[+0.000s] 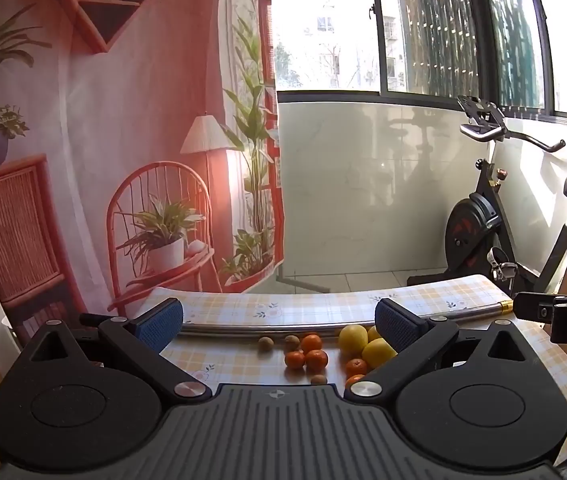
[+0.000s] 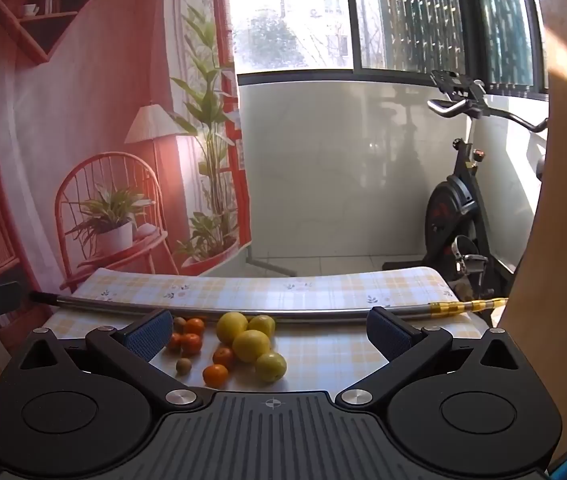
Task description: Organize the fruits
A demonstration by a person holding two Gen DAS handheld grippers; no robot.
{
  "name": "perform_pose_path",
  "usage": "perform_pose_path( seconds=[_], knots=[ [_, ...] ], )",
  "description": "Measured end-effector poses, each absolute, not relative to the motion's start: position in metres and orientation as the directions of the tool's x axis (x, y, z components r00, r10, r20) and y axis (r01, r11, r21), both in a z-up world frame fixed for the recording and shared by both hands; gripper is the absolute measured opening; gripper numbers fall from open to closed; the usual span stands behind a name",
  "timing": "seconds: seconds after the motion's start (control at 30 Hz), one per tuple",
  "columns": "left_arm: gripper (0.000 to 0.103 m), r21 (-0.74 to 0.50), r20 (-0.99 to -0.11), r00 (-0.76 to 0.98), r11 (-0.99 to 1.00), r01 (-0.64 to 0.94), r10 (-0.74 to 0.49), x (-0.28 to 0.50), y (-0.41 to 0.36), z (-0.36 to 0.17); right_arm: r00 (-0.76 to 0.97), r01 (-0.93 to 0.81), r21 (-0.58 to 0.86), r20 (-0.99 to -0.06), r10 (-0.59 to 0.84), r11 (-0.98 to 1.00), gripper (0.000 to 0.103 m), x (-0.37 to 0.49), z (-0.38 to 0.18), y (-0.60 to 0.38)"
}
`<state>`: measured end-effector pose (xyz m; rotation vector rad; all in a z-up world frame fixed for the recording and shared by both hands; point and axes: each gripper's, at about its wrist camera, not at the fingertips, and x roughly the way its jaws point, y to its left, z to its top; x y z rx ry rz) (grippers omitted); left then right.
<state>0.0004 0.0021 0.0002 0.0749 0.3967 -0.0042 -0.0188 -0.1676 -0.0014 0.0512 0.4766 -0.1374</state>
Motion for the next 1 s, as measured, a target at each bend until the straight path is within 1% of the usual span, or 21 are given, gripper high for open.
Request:
perform_pose_path(
  seconds=[0.07, 0.17, 0.2, 1.0],
  knots=[
    [0.103, 0.082, -0.389, 0.921, 0.996, 0.023, 0.011, 0.0019, 0.0009, 0.0006, 0.873, 0.144, 0.015, -0.473, -0.120, 0.990, 0.103, -0.0186, -0.0015, -0.1673],
    [0.103, 0.073, -0.392, 0.920, 0.997, 0.024, 0.007, 0.0063, 0.0027, 0.0012, 0.877, 0.133, 0.009, -0.466, -0.113, 0.991, 0.103, -0.0195, -0.0014, -0.1659],
    [0.103, 0.088, -0.371, 0.929, 0.996, 0.018, 0.016, -0.0022, -0.0023, 0.0004, 0.879, 0.129, 0.007, -0.464, -0.111, 0.992, 0.103, -0.0198, -0.0013, -0.1653],
    [0.103, 0.080, -0.375, 0.927, 0.997, 0.011, 0.020, -0.0028, -0.0002, -0.0009, 0.886, 0.133, 0.007, -0.450, -0.116, 0.991, 0.103, -0.0251, 0.0002, -0.1627]
  ],
)
